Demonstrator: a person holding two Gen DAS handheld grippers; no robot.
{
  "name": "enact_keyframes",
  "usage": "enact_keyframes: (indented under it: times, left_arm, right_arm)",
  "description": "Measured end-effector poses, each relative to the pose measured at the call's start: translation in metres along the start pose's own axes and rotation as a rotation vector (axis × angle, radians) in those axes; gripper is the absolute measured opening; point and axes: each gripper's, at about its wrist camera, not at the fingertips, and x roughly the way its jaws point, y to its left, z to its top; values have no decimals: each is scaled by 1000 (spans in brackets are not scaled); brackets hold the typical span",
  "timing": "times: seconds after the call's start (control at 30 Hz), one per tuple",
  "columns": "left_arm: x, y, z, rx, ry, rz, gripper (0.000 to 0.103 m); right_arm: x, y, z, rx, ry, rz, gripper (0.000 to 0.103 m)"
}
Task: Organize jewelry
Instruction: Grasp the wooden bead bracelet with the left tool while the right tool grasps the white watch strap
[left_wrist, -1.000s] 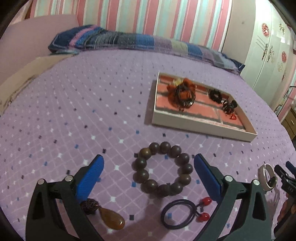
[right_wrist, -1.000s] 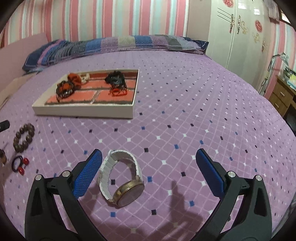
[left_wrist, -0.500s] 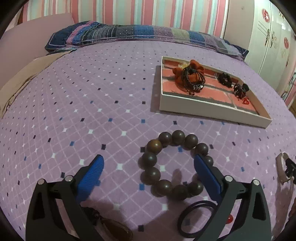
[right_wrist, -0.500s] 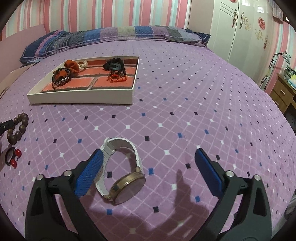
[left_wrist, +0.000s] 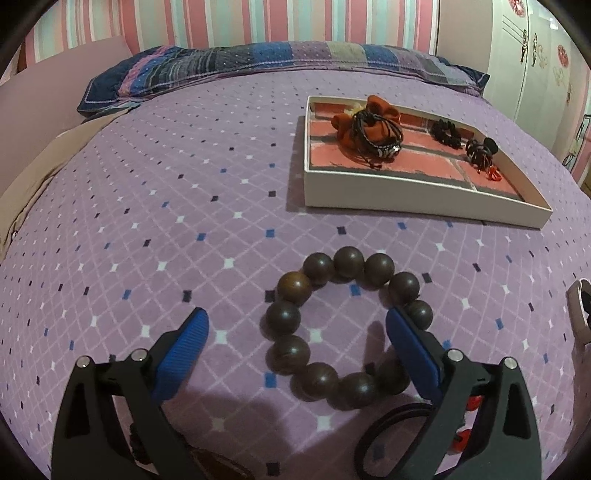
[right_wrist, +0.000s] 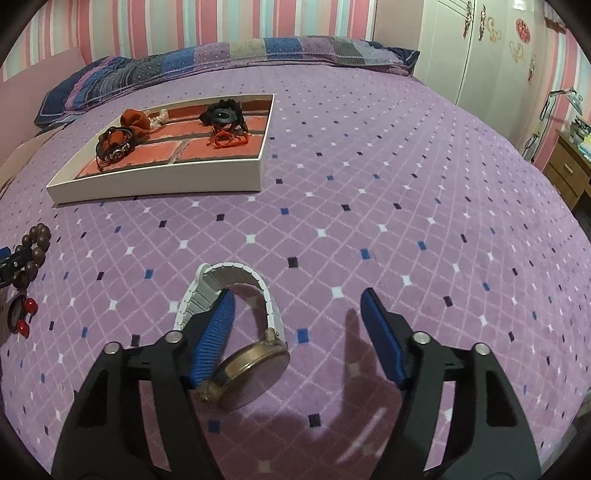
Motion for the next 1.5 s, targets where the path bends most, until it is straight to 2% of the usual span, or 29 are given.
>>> enact_keyframes:
  times: [0.03, 0.27, 0.47, 0.53, 0.67, 0.83, 1.03, 1.23, 1.37, 1.43, 1.5]
  left_arm:
    - [1, 0, 0, 0, 4, -8, 88]
    - [3, -2, 1, 7, 11, -48, 81]
    - [4, 0, 1, 4, 15, -53, 73]
    - [3, -1, 1, 15, 11, -57, 67]
    - [4, 0, 3, 5, 14, -53, 65]
    - [3, 10, 4, -31, 3, -54, 48]
    - [4, 15, 5, -49, -4, -65, 36]
    - [6, 11, 5, -24, -12, -68, 32]
    - [6, 10, 6, -17, -16, -63, 31]
    - [7, 7, 6, -7, -19, -59, 23]
    - [5, 4, 6, 5, -27, -51, 23]
  right_arm:
    - [0, 0, 0, 0, 1, 1, 67]
    - [5, 4, -1, -8, 12, 11, 57]
    - [6, 5, -1, -5, 15, 15, 54]
    - [6, 5, -1, -6, 14, 17, 53]
    - [6, 5, -1, -9, 14, 19, 52]
    - [6, 6, 0, -10, 15, 22, 51]
    - [7, 6, 0, -13, 13, 22, 49]
    - [7, 9, 0, -22, 7, 23, 45]
    - [7, 10, 0, -24, 6, 31, 38]
    - [7, 11, 0, -27, 5, 39, 34]
    - [7, 12, 0, -29, 5, 48, 28]
